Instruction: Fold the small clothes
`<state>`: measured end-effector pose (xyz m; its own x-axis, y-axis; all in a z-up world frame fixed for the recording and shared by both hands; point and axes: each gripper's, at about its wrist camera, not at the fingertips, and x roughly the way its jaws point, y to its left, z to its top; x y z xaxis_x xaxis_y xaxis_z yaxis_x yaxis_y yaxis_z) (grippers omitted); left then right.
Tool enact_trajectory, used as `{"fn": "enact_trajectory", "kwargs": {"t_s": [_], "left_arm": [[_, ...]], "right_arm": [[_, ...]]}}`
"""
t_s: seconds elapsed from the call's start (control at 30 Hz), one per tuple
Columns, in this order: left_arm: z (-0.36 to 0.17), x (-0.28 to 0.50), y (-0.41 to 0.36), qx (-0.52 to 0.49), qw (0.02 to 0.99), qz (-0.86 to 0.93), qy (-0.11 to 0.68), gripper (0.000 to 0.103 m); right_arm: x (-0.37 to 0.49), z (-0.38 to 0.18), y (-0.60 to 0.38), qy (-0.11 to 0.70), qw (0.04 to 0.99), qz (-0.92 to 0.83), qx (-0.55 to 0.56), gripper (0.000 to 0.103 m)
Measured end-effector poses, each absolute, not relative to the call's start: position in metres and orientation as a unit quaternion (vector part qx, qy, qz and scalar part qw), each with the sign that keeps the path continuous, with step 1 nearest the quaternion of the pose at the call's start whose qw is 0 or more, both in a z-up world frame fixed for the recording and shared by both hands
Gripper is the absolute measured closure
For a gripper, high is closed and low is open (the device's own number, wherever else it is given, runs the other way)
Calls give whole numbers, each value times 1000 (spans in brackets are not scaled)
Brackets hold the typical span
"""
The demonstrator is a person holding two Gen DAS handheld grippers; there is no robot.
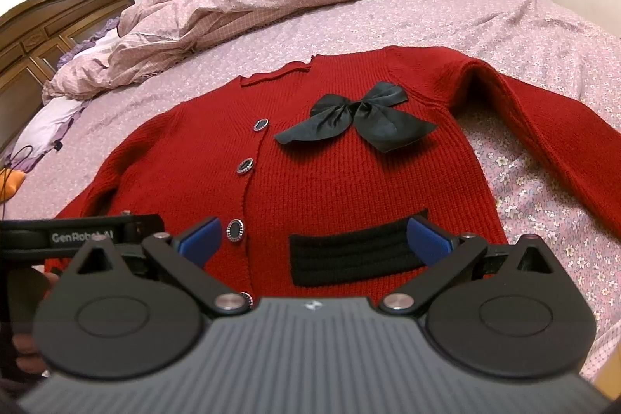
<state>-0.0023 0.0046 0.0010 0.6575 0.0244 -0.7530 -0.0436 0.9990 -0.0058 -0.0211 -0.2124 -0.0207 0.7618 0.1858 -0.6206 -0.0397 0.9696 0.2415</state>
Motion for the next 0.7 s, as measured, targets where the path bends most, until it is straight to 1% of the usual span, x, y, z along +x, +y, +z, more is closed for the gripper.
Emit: {"fn": "enact_trajectory", "kwargs": {"t_s": [0.7], "left_arm": [[7,-4,9,-14,911,29,411,0]], "right_arm": [[-22,-16,-211,340,933,59,107,0]]}}
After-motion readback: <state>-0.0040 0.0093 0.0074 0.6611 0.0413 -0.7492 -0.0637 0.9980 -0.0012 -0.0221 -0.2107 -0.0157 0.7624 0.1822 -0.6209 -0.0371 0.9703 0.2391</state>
